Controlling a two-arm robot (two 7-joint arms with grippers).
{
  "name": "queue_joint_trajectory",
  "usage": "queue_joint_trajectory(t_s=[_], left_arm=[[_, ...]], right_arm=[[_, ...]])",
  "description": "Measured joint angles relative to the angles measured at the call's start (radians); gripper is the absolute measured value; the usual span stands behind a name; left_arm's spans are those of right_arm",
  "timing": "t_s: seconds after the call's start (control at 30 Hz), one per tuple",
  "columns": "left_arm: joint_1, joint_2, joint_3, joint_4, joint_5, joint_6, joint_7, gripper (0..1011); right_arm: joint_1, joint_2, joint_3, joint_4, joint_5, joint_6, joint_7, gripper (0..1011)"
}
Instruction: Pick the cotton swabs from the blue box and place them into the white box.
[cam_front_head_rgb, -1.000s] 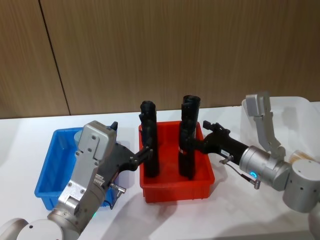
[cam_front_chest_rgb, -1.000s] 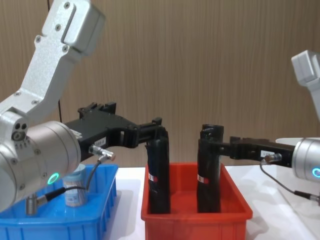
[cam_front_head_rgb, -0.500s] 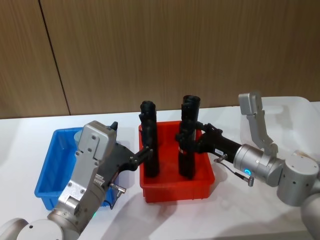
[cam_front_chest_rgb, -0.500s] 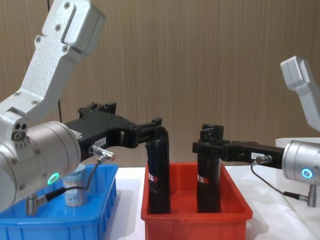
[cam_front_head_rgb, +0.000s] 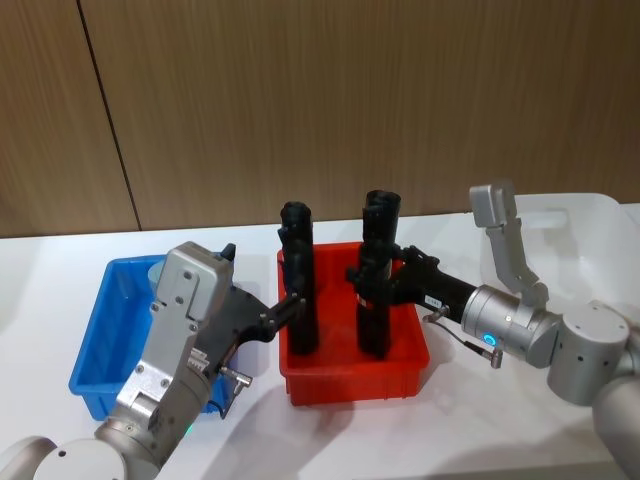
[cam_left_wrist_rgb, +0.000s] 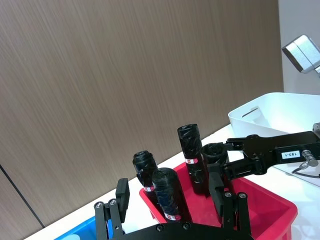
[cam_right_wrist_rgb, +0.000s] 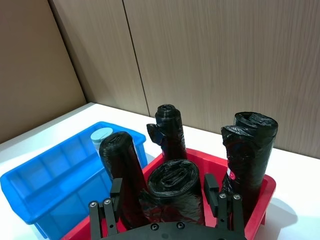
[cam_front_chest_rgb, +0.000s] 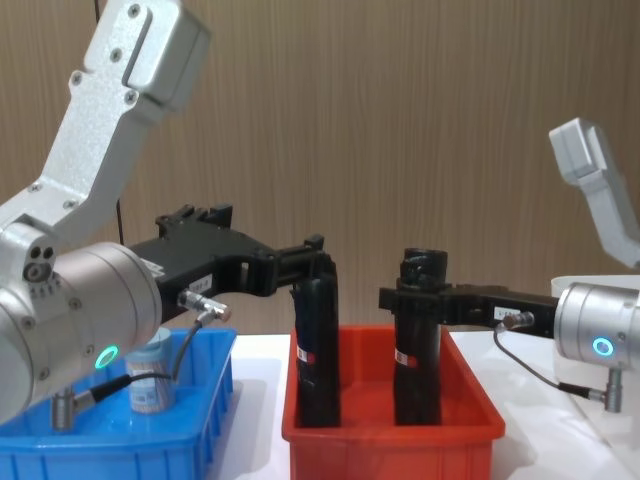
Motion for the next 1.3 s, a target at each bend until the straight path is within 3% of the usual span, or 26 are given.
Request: queue_joint_trajectory(t_s=[0.3,0.87,1.1,1.3], left_arm=[[0.000,0.000,0.000,0.000,0.000,0.000,0.000,1003],[0.000,0.000,0.000,0.000,0.000,0.000,0.000,1003],[0.000,0.000,0.000,0.000,0.000,0.000,0.000,1003],[0.000,0.000,0.000,0.000,0.000,0.000,0.000,1003]], right_arm=[[0.038,-0.012,-0.006,0.070,-0.010,-0.028,0.008,979],[0.085,-0.027,-0.014,0.153,-0.020,-0.074,0.013,554],[0.078,-0.025,-0.015,0.124,-0.020,-0.073,0.007,499],[0.044,-0.011,-0.015,0.025,-0.020,-0.047,-0.006,466]])
